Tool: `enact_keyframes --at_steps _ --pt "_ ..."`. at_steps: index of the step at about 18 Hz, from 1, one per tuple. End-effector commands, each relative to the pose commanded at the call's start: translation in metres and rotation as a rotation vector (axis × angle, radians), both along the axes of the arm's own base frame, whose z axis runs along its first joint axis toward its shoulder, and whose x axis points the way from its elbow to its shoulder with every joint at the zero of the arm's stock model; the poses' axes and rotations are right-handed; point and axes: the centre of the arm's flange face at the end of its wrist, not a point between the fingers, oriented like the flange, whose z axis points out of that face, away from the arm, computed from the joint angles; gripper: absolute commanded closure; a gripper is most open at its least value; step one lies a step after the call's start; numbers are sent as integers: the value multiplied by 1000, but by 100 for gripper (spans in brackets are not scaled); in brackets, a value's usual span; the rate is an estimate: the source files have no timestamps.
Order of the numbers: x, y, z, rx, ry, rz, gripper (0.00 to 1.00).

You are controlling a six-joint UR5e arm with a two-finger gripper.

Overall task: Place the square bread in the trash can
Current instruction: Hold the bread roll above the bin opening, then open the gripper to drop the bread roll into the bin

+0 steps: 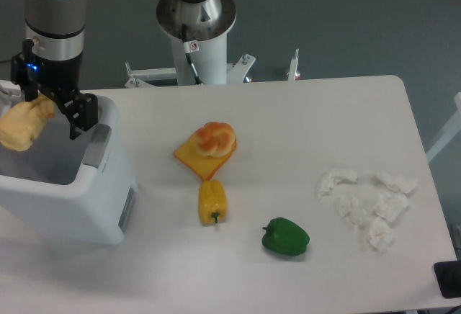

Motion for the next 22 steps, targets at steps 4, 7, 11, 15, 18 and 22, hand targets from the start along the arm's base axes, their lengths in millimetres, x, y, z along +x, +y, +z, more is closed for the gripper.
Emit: enact_keyframes --at_steps 4,7,11,15,18,22 --pt "2 0 -1 -2 -6 -4 0" --pt "8 -1 -2 -17 -29 -11 0" --pt "13 -3 6 7 -54 -17 0" --pt "10 -2 13 28 -70 -4 0" --pt "10 2 4 10 -70 -1 0" --pt "9 4 3 10 -76 4 0"
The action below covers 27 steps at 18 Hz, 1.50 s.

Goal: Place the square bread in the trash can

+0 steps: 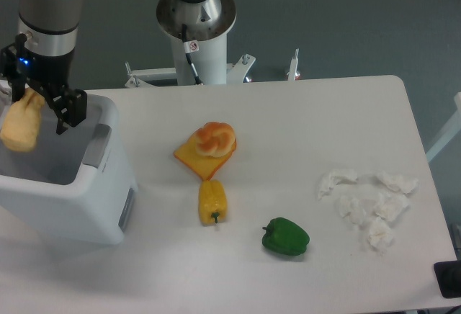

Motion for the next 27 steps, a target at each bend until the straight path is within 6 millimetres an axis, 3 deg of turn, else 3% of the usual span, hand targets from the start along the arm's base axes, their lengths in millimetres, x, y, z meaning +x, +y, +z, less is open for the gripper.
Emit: enact_keyframes --at_steps 9,12,16,18,25,27 --pt "-14 10 20 38 -8 73 0" --pt "-32 7 24 50 4 96 0" --pt "-98 -9 48 126 64 190 0" --pt "-126 -18 45 118 128 186 0" --pt "-246 -75 -4 11 272 71 0" --pt "-277 -93 -37 -72 289 33 0"
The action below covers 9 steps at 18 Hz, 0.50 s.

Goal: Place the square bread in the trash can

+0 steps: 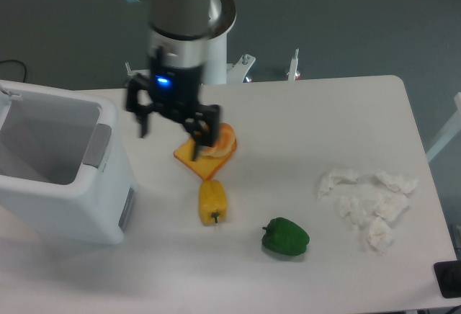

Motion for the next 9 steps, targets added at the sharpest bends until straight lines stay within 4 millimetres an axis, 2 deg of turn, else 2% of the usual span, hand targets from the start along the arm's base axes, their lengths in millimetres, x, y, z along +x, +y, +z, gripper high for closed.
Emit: enact_keyframes --at_steps 5,7,9 --pt "-50 -21 -72 -213 37 -155 0" --pt "-66 -26 -84 -229 36 -189 0" --pt "-70 -27 -87 -232 36 -211 0"
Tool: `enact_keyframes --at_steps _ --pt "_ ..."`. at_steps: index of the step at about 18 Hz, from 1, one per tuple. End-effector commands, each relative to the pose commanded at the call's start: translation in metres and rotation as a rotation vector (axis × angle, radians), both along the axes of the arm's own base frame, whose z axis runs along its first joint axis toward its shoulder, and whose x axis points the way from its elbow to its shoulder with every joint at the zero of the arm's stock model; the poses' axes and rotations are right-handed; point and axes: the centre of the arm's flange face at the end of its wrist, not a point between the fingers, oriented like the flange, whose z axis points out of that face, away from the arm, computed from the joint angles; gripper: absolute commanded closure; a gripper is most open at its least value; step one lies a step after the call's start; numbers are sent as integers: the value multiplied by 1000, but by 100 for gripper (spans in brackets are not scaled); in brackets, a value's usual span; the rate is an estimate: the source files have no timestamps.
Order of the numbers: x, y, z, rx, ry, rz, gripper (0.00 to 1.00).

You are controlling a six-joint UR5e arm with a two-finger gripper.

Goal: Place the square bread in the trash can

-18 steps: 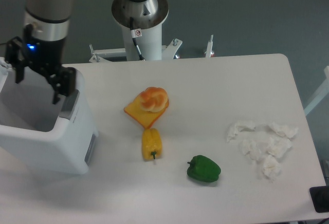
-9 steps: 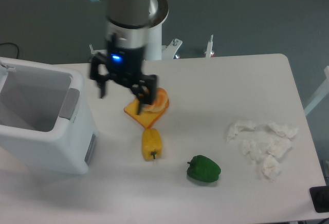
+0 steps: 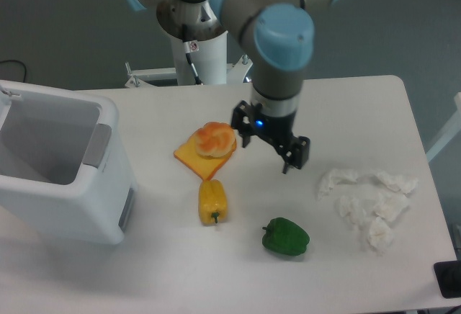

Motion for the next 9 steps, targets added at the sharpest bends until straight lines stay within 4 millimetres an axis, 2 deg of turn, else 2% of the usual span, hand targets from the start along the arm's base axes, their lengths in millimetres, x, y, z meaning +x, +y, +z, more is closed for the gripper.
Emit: enact_keyframes --at_steps 9 --pt "-4 -3 -2 3 -6 10 0"
